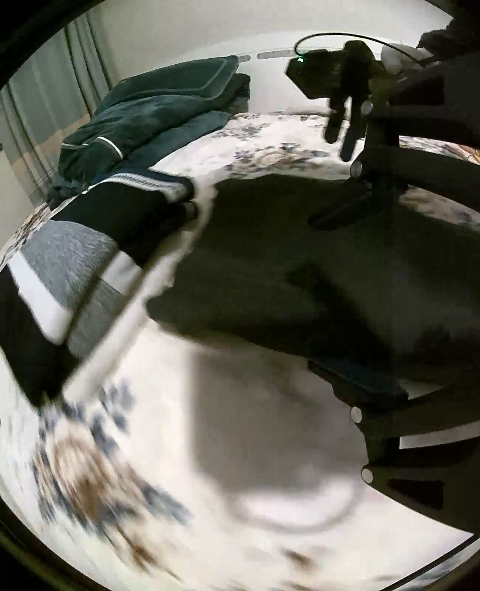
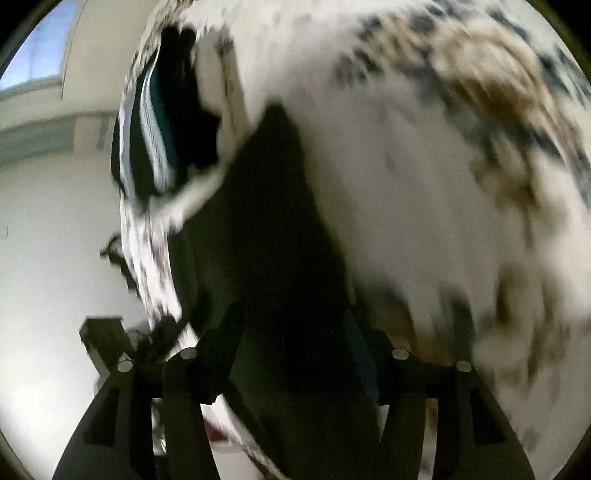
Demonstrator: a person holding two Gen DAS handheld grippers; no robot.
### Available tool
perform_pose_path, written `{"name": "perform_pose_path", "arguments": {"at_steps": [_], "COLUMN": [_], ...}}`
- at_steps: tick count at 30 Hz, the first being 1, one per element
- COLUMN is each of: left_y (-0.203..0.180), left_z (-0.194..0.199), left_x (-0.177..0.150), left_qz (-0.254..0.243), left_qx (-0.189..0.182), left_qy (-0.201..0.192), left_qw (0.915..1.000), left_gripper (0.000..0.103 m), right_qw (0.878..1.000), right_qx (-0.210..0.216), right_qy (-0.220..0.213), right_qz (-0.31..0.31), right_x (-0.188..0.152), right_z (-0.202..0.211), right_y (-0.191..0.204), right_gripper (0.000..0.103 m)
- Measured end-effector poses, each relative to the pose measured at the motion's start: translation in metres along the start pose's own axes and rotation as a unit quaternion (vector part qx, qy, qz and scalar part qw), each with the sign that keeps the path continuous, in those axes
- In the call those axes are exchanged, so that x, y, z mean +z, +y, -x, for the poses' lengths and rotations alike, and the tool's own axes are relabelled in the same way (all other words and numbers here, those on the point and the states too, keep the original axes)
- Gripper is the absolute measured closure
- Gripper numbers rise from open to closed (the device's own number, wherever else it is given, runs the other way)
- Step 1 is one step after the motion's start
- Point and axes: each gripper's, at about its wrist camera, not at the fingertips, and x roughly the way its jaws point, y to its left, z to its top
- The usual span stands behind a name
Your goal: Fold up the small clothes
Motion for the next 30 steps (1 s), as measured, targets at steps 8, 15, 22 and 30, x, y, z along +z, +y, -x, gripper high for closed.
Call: {"name": "perform_pose_path", "arguments": {"at_steps": [8, 15, 22, 30], "left_y": [0.037, 0.063, 0.049, 0.075], "left_z": [0.060, 0.069, 0.059, 0.092], "left_x": [-0.146, -0.252, -0.295, -0.304], "left_qz": [0.036, 0.071, 0.021, 0.065], "left_qx": [0.078, 0.099, 0.096, 0.080], "left_qy": [0.041, 0.080, 0.077, 0.014], "left_qw": [0.9954, 0.9894, 0.9922, 0.9946], "left_gripper": [0.032, 0.031, 0.043, 0.097], "right_qw": [0.992, 0.990, 0.991, 0.994], "right_qx": [-0.077, -0.062, -0.036, -0.058], "right_qy": [0.094, 0.097, 0.081, 0.027], "right_qz": [-0.032, -0.076, -0.103, -0.091], "right_x": [-0.182, -0.310, -0.371, -0.395], "right_z": [-0.023, -0.056, -0.086, -0.090], "right_y": [-0.064, -0.116, -0.135, -0.113], "right_gripper": [0.044, 0.044, 0.044, 0.097]}}
